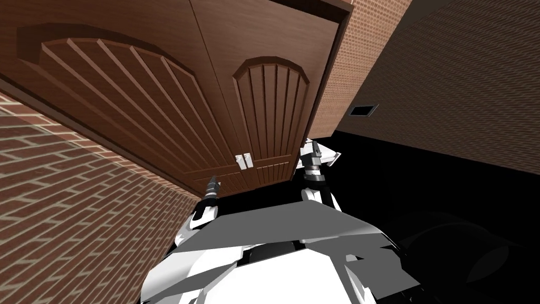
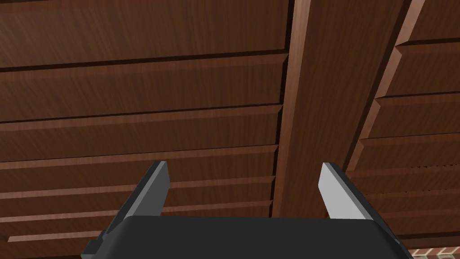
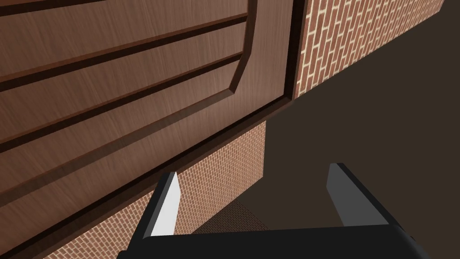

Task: Pull the door open

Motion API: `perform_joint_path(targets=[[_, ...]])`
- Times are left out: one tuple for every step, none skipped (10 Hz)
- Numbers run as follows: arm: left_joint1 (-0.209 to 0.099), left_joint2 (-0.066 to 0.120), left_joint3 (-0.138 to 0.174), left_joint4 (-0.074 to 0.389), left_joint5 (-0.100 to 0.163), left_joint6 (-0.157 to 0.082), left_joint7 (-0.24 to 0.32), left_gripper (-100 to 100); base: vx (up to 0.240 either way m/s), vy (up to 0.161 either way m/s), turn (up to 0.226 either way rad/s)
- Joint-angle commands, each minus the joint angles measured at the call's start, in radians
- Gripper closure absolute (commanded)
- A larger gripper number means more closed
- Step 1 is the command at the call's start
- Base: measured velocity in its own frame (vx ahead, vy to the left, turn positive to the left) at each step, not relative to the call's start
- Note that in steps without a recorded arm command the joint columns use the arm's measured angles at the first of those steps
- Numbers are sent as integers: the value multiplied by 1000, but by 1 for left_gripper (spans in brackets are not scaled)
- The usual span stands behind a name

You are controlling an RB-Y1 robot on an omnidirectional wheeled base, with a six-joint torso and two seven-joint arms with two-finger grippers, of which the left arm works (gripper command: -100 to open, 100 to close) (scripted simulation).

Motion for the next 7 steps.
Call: perform_joint_path(targets=[[-3,16,20,28,4,-2,1,-100,26,75,108],[-7,16,27,34,4,-1,-1,-100,131,56,21],[-12,13,25,34,4,-1,-2,-100,171,21,-49],[-18,9,21,33,3,-2,-3,-100,174,-18,-64],[-26,4,15,31,1,-2,-4,-100,199,-46,-91],[-37,-3,5,27,-1,-4,-5,-100,203,-45,-132],[-45,-8,-4,24,-2,-4,-5,-100,210,-61,-118]])
